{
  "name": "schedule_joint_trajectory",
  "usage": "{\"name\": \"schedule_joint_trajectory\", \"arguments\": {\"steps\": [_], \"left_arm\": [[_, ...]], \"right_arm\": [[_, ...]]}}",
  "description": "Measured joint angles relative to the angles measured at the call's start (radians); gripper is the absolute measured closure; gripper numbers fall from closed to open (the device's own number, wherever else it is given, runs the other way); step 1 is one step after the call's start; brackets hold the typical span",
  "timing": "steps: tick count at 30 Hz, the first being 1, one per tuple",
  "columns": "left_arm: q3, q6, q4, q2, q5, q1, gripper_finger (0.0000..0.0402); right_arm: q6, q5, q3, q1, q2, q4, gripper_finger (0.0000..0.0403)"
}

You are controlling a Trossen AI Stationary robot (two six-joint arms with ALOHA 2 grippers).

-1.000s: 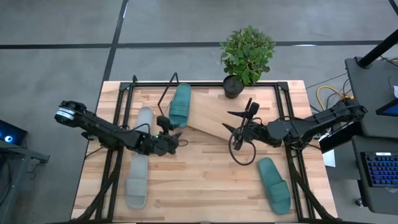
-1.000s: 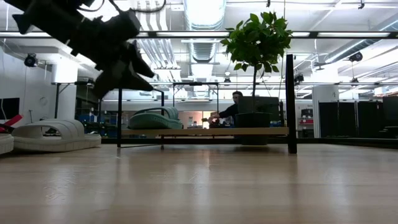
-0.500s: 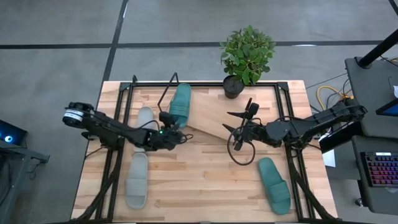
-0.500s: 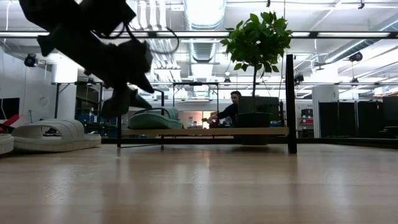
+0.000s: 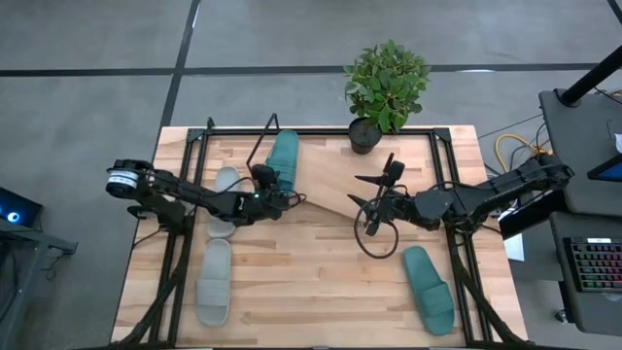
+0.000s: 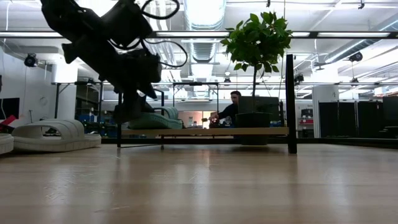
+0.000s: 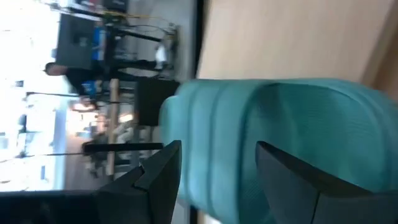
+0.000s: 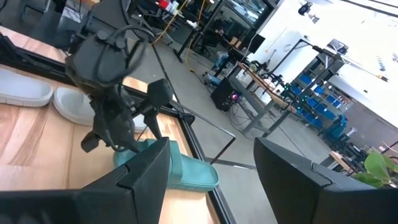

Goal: Pick and place slides into the shelf
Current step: Put the top green slipper on the shelf

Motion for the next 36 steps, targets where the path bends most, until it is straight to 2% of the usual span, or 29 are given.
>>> {"name": "schedule_joint_trajectory", "arguments": {"steps": [7,10,23,36], "left_arm": [[0.0,0.003,0.002,0.002,0.012,0.019,0.0213],[-0.001,0.029,0.001,0.002,0.008,0.031,0.0227],[-0.005,0.083,0.002,0.002,0.006,0.043,0.0391],[-0.017,0.23,0.002,0.002,-0.014,0.043,0.04]], "right_arm": [[0.001,0.0,-0.002,0.0,0.0,-0.007,0.0179],[0.001,0.0,-0.002,0.0,0.0,-0.008,0.0179],[0.018,0.0,-0.002,0.0,0.0,-0.022,0.0179],[0.022,0.0,-0.003,0.0,0.0,-0.038,0.0179]]}}
